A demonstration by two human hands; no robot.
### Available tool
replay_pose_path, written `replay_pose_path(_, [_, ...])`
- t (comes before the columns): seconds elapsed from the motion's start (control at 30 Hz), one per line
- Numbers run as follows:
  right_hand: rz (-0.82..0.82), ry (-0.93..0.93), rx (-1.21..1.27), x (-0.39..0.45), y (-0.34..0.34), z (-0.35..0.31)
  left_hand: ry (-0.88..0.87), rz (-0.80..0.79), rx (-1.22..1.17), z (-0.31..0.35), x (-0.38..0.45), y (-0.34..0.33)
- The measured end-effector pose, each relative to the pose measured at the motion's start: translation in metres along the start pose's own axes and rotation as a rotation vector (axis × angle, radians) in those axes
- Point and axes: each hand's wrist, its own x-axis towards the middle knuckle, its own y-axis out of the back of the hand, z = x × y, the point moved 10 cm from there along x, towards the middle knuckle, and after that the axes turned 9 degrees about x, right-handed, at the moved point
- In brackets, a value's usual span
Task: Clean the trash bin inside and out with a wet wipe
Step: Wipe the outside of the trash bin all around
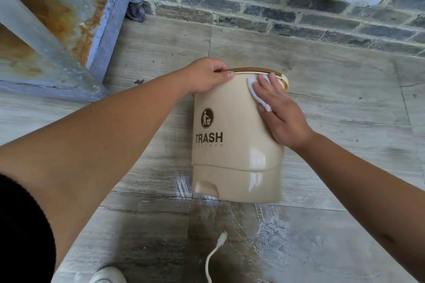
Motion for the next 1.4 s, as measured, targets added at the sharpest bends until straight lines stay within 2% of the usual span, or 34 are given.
replay_pose_path(0.13, [-0.061,0.032,-0.110,-0.005,-0.012,-0.009,-0.005,-0.011,0.070,-0.004,0.002,-0.012])
replay_pose_path(0.37, [-0.351,0.305,-0.243,-0.037,-0.071,-0.069,-0.034,0.005,0.150,0.005,0.008,-0.018])
replay_pose_path(0.47, [-0.420,0.311,-0.209,-0.059,-0.090,-0.083,-0.057,-0.039,0.220,0.010,0.009,-0.030])
replay_pose_path(0.63, [-0.625,0.405,-0.170,-0.116,-0.133,-0.109,-0.066,-0.012,0.225,0.018,0.009,-0.034])
replay_pose_path(0.7, [-0.649,0.406,-0.096,-0.129,-0.137,-0.119,-0.064,-0.015,0.221,0.019,0.010,-0.036])
replay_pose_path(0.77, [-0.590,0.339,0.119,-0.124,-0.124,-0.124,-0.046,-0.011,0.215,0.019,0.009,-0.036])
replay_pose_path(0.8, [-0.528,0.230,0.272,-0.116,-0.114,-0.121,-0.039,-0.007,0.207,0.018,0.009,-0.036])
replay_pose_path(0.9, [-0.279,-0.270,0.741,-0.085,-0.080,-0.083,-0.041,0.014,0.191,0.018,0.007,-0.032])
replay_pose_path(0.93, [-0.165,-0.355,0.852,-0.074,-0.067,-0.068,-0.044,0.019,0.194,0.019,0.006,-0.031])
replay_pose_path(1.0, [0.098,-0.352,0.902,-0.049,-0.028,-0.040,-0.040,0.033,0.203,0.018,0.005,-0.029])
replay_pose_path(1.07, [0.239,-0.327,0.826,-0.029,-0.001,-0.017,-0.038,0.050,0.215,0.017,0.003,-0.026])
replay_pose_path(1.2, [0.171,-0.253,0.527,-0.019,-0.010,0.009,-0.041,0.035,0.244,0.009,0.002,-0.022])
replay_pose_path(1.33, [0.041,-0.170,0.418,-0.020,-0.037,0.002,0.086,0.039,0.342,-0.024,-0.003,-0.007])
replay_pose_path(1.4, [-0.009,-0.151,0.341,-0.017,-0.045,-0.003,0.063,0.037,0.355,-0.027,-0.005,-0.004])
